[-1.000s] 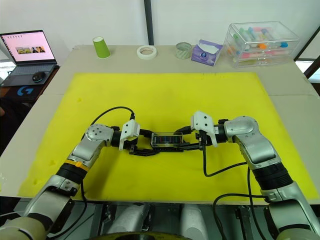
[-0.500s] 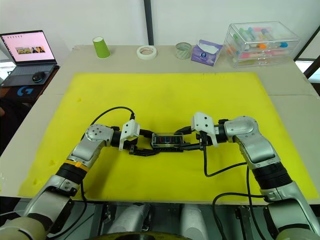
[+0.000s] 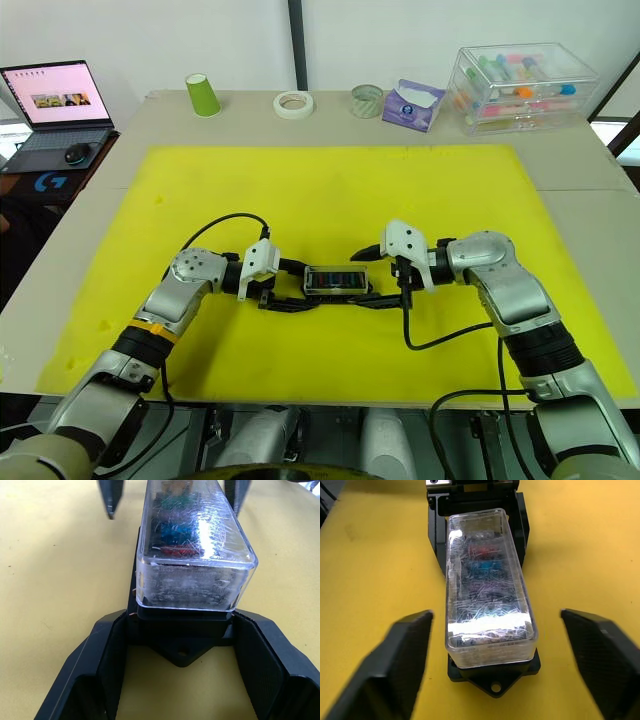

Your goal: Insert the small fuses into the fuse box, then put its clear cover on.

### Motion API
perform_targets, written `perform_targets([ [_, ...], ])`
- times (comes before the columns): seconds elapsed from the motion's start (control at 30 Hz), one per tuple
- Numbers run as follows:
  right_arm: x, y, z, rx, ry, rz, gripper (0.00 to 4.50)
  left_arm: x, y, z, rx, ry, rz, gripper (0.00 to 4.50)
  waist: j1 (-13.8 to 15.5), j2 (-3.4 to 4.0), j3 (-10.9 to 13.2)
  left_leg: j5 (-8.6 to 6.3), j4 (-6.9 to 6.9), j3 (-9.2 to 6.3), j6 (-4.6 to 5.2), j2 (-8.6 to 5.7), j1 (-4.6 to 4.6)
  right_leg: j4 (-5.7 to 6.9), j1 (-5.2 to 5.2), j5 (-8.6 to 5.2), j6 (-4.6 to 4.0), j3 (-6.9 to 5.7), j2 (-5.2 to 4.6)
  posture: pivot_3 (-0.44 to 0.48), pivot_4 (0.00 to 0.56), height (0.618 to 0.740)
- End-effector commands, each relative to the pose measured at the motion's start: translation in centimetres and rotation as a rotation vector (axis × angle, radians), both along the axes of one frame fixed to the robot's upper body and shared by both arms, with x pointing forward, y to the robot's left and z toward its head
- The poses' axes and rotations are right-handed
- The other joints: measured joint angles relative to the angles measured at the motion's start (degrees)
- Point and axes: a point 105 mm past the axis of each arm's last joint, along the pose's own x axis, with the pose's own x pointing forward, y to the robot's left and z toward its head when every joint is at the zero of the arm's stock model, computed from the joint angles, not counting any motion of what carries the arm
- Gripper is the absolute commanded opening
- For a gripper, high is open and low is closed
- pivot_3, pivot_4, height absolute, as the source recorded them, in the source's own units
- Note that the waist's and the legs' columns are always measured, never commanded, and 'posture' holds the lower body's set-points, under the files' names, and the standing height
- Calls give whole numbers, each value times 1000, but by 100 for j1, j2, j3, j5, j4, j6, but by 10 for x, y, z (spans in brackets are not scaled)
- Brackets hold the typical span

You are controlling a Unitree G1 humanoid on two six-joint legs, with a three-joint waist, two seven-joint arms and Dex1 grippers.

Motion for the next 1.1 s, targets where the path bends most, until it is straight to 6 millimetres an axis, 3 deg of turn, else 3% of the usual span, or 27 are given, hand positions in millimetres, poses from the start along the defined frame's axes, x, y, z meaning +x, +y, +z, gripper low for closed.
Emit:
perform_targets([
  [0.03,0,2,13,23,-49,11,4462,-1,5,-7,30,16,8,2752,0,0,0,0,0,0,0,0,0,0,0,0,0,0,0,0,150,740],
  [0.27,-8,-9,19,5,-56,14,4462,-2,4,-7,30,17,6,2752,7,0,0,0,0,0,0,0,0,0,0,0,0,0,0,0,150,740],
  [0.33,-14,-13,28,6,-61,18,4462,-2,4,-8,28,16,6,2752,6,0,0,0,0,0,0,-1,0,0,0,0,0,0,0,0,150,740],
  [0.43,-16,-12,62,81,-124,-24,4462,-1,3,-7,21,14,9,2752,8,0,0,0,-1,0,0,0,0,0,0,0,0,0,0,0,150,740],
  [0.5,-18,-9,74,130,-123,-37,4462,-1,3,-7,19,14,10,2752,11,0,0,0,-2,-1,0,1,0,0,0,0,0,0,-1,0,150,740],
  [0.6,-19,6,95,233,-135,-39,3869,-2,3,-7,16,13,11,2752,9,0,0,0,-1,-1,0,1,0,-1,1,0,0,0,-2,0,150,740],
  [0.77,-24,33,110,267,-199,21,2147,-4,5,-8,24,11,2,2752,6,0,0,0,-1,0,0,0,0,-1,1,0,0,1,-3,0,150,740],
  [0.97,-21,42,117,255,-251,51,31,-2,5,-7,23,11,8,2752,3,0,0,0,-1,-1,0,0,0,-1,0,0,0,0,-2,0,150,740],
  [1.1,-16,44,90,193,-229,48,31,-3,5,-7,22,13,9,2752,1,-2,-1,0,-2,-1,0,1,0,0,0,0,0,0,-1,0,150,740],
])
